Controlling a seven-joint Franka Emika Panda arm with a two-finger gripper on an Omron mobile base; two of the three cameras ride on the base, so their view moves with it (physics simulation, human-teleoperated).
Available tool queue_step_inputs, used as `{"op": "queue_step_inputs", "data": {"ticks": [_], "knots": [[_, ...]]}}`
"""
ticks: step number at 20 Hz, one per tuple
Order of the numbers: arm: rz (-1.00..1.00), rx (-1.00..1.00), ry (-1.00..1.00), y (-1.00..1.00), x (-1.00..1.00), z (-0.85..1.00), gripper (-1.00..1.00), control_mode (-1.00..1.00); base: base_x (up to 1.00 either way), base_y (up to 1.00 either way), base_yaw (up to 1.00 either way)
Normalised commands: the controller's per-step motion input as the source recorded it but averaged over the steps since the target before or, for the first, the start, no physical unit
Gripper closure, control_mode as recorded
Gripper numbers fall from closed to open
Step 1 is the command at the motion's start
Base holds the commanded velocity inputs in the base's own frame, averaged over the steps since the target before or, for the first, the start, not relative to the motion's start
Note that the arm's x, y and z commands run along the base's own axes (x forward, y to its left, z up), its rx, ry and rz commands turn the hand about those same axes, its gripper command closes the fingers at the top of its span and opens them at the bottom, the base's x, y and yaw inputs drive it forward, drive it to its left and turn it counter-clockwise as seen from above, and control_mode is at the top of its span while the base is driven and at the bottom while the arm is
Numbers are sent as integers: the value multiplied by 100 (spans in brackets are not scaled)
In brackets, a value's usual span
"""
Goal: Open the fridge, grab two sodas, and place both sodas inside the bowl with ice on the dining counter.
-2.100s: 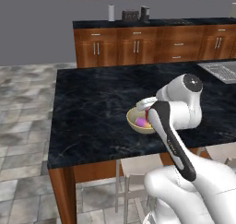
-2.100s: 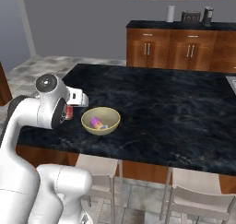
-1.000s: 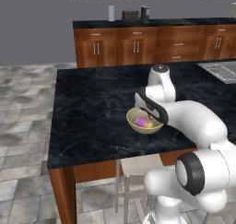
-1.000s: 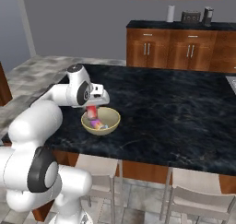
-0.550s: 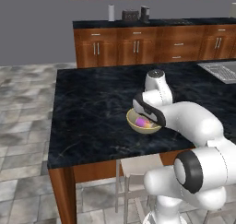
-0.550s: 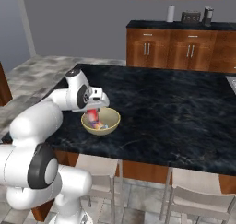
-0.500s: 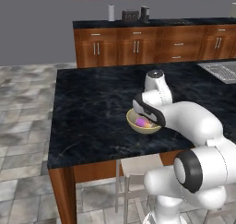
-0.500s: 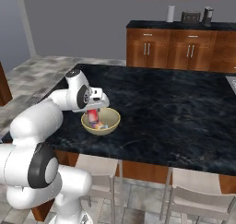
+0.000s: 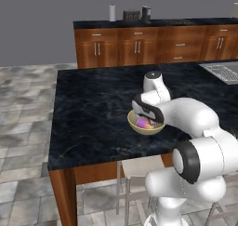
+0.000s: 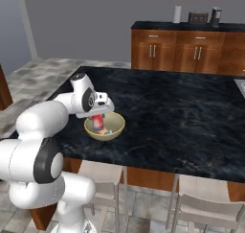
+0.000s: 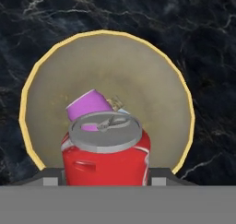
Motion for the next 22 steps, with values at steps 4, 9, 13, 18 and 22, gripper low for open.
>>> {"op": "queue_step_inputs", "data": {"ticks": [4, 9, 13, 18, 22], "knots": [[0, 0, 6, 0, 18, -15, 100, -100, 0, 0, 0], [2, 0, 2, -9, 21, -23, 100, -100, 0, 0, 0], [3, 2, 0, -12, 17, -28, 100, -100, 0, 0, 0], [2, 2, 0, -11, 15, -27, 100, -100, 0, 0, 0], [2, 2, 0, -1, 14, -23, 100, -100, 0, 0, 0]]}}
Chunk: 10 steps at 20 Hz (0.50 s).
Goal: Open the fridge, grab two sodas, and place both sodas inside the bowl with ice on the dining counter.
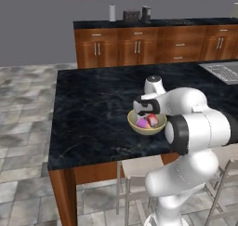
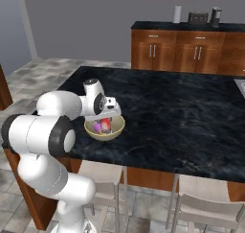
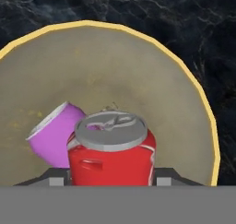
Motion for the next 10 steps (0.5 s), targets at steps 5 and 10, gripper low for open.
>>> {"op": "queue_step_inputs", "data": {"ticks": [5, 10], "knots": [[2, 0, 0, 0, 7, -25, 100, -100, 0, 0, 0], [1, 0, 1, 0, 3, -32, 100, -100, 0, 0, 0]]}}
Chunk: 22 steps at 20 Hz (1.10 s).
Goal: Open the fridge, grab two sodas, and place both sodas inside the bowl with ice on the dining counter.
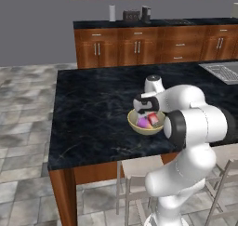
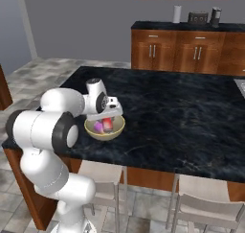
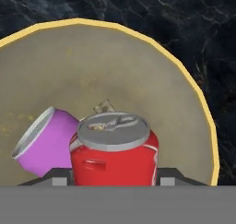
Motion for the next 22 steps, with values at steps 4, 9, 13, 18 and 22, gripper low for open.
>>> {"op": "queue_step_inputs", "data": {"ticks": [4, 9, 13, 18, 22], "knots": [[1, 0, 1, 0, 1, -26, -100, -100, 0, 0, 0], [0, 0, 0, 0, -2, -4, -100, -100, 0, 0, 0], [0, 1, -1, 0, -22, 10, -100, -100, 0, 0, 0], [0, 2, -4, 0, -39, 35, -100, -100, 0, 0, 0], [0, 4, -7, 3, -52, 50, -100, -100, 0, 0, 0]]}}
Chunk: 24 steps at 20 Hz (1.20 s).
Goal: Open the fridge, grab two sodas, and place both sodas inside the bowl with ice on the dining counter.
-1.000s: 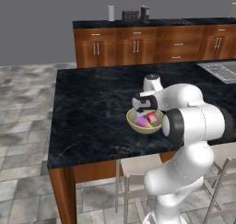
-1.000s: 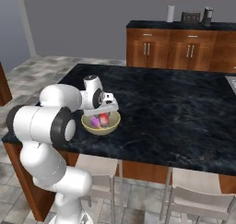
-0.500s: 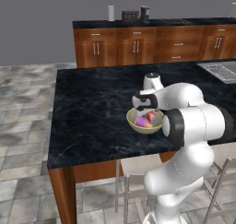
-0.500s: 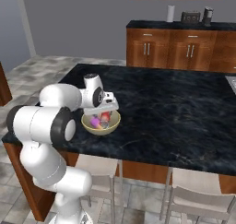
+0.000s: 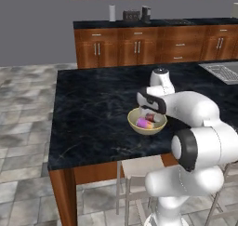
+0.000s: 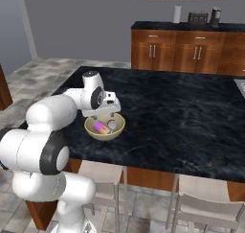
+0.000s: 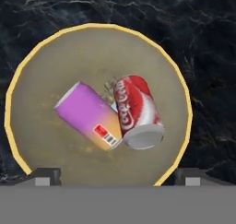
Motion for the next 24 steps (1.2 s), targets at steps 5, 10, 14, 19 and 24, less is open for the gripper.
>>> {"op": "queue_step_inputs", "data": {"ticks": [5, 10, 14, 19, 24], "knots": [[-1, 2, -5, 12, -56, 55, -100, -100, 0, 0, 0], [-4, 0, -3, 11, -63, 54, -100, -100, 0, 0, 0], [-5, 0, -4, 5, -72, 43, -100, -100, 0, 0, 0], [-5, 0, -5, 1, -79, 27, -100, -100, 0, 0, 0], [-3, 0, -11, 0, -84, 4, -100, -100, 0, 0, 0]]}}
